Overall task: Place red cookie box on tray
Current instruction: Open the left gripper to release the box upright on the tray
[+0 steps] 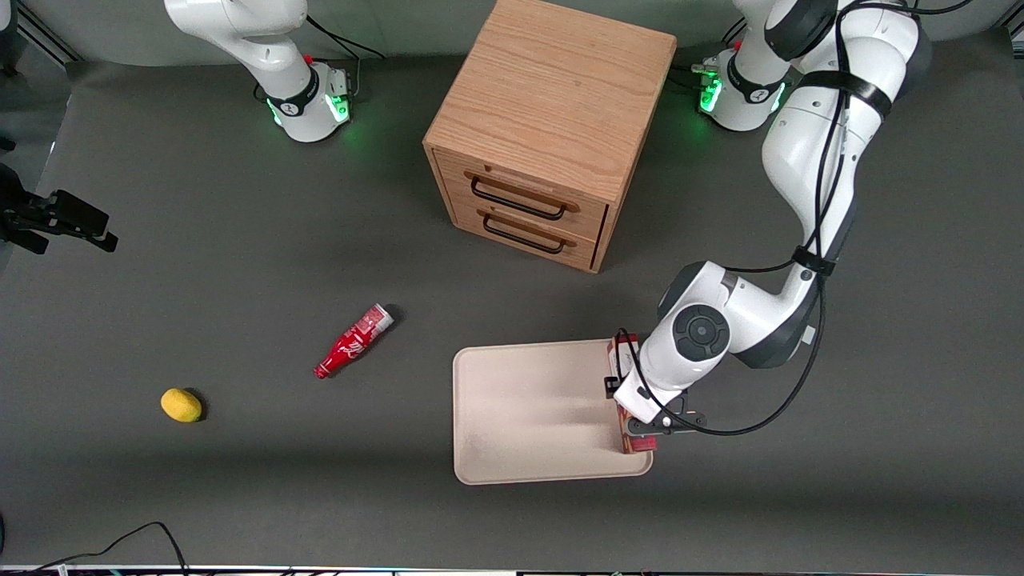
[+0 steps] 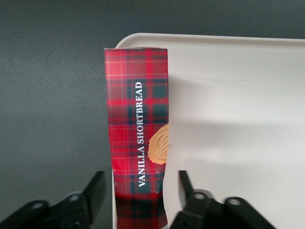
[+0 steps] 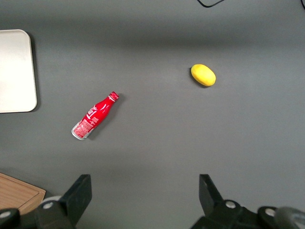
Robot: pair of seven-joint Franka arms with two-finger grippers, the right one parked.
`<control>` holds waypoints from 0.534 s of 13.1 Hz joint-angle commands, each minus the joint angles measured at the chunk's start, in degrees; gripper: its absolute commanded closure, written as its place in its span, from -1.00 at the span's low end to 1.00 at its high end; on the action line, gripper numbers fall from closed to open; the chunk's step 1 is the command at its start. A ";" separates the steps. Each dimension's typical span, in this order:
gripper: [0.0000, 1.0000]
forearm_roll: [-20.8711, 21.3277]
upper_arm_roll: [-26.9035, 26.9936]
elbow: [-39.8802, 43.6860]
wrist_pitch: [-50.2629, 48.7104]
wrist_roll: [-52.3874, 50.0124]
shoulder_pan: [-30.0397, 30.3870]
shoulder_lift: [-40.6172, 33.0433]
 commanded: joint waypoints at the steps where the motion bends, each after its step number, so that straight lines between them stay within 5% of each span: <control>1: -1.00 1.36 0.00 -0.60 -0.69 -1.86 0.16 -1.80; 5: -1.00 0.49 -0.52 -0.16 -10.77 -2.48 0.33 -8.73; 7: -1.00 -4.06 -0.70 -0.08 -18.41 0.84 1.64 -15.58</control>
